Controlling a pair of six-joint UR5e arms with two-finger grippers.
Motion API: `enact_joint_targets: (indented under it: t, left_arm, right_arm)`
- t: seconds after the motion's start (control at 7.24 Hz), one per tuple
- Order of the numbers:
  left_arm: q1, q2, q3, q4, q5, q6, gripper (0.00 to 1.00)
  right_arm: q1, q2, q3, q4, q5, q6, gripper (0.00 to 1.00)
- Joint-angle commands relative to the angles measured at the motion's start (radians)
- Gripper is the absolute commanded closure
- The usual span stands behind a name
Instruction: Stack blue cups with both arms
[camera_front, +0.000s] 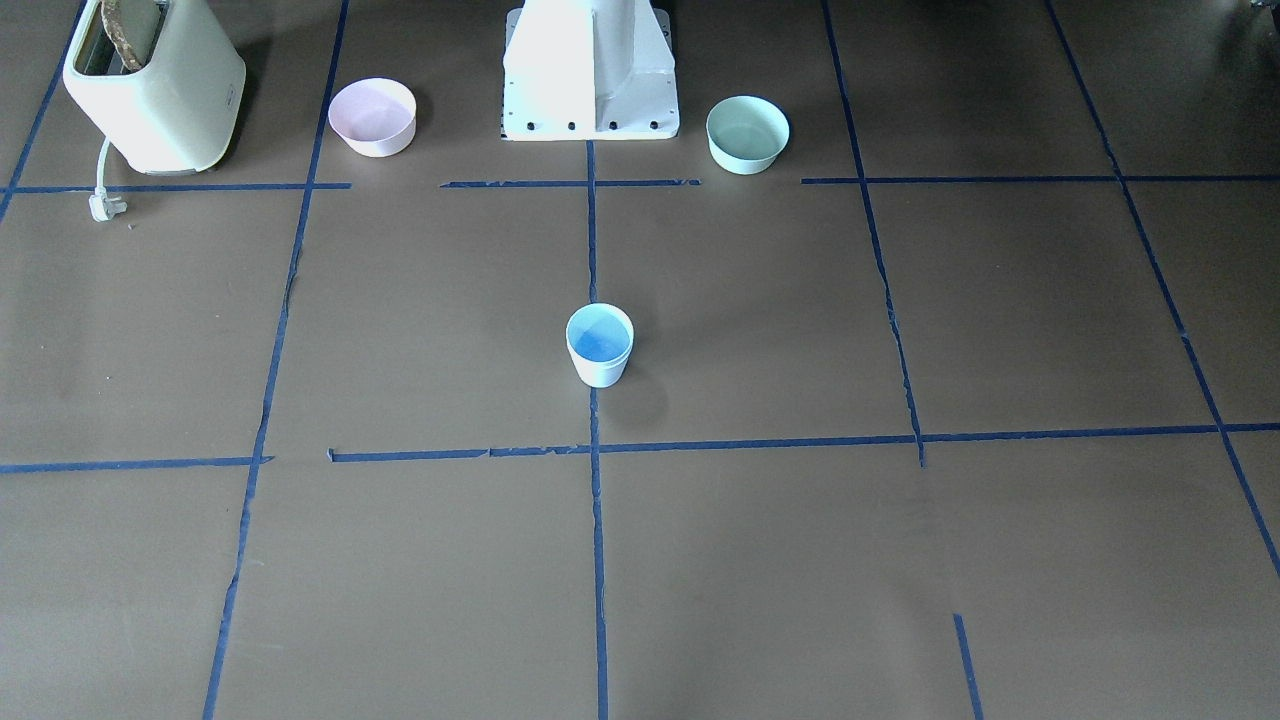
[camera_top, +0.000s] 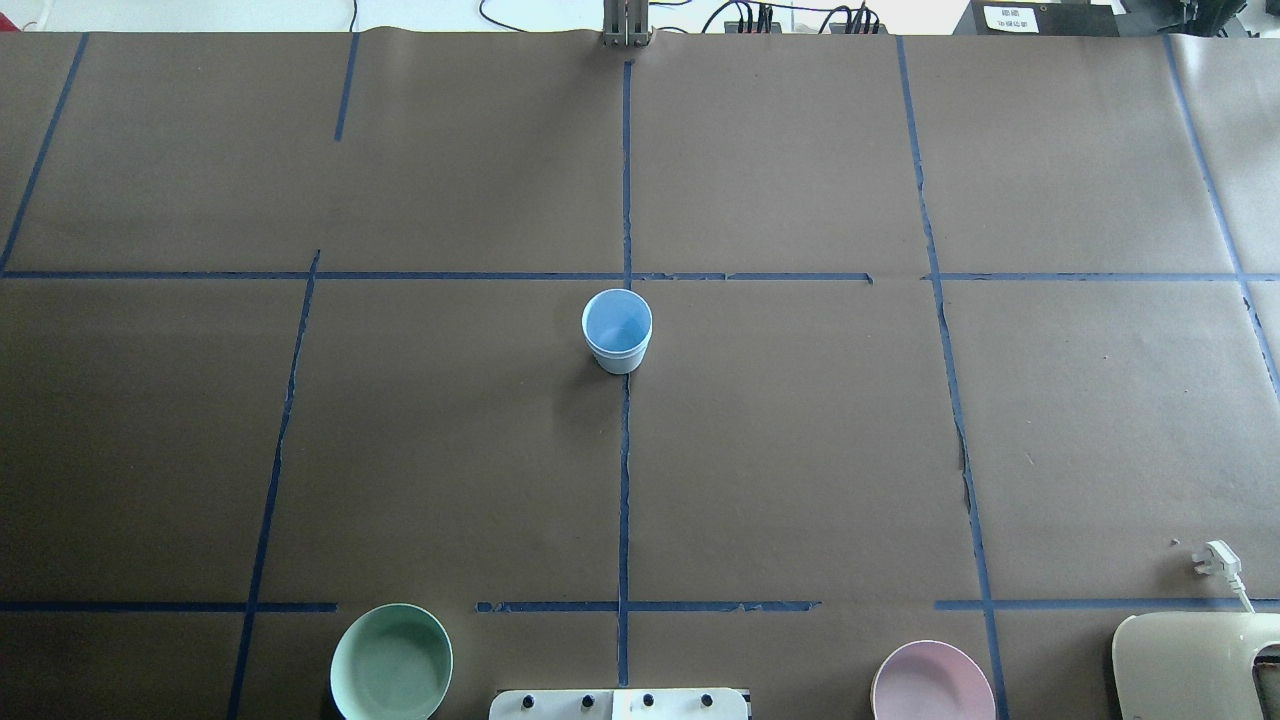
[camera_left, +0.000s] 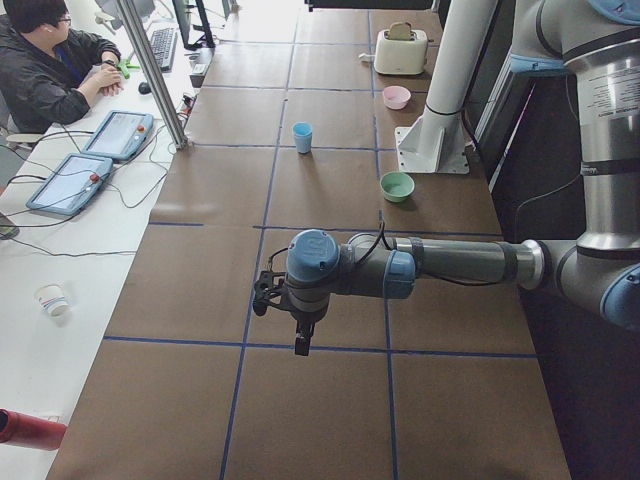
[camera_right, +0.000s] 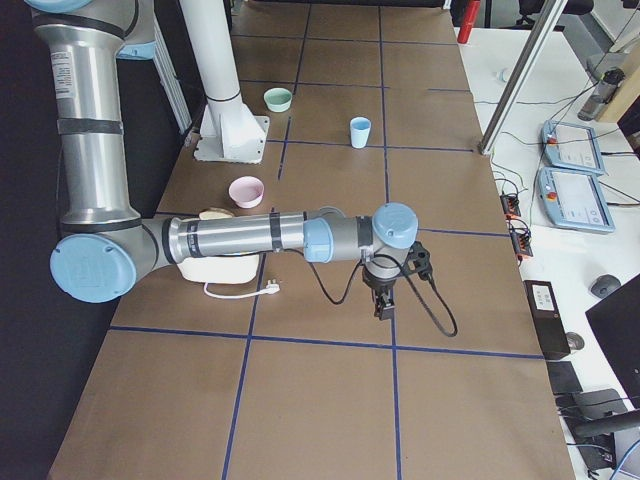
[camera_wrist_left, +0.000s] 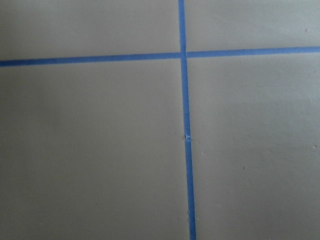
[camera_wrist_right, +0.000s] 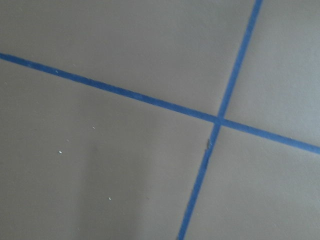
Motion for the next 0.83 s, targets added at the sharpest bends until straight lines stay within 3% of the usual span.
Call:
enact_joint_targets:
  t: [0.0, 0.69]
  left_arm:
    - [0.000, 0.007, 0.021, -0.004, -0.005, -0.001, 0.00]
    - [0.002, 0.007, 0.040, -0.007, 0.003, 0.001, 0.00]
  right_arm:
    - [0.053, -0.121, 0.022, 0.002, 0.005, -0.018, 0.00]
    - [0.051, -0.135, 0.040, 0.002, 0.005, -0.009, 0.00]
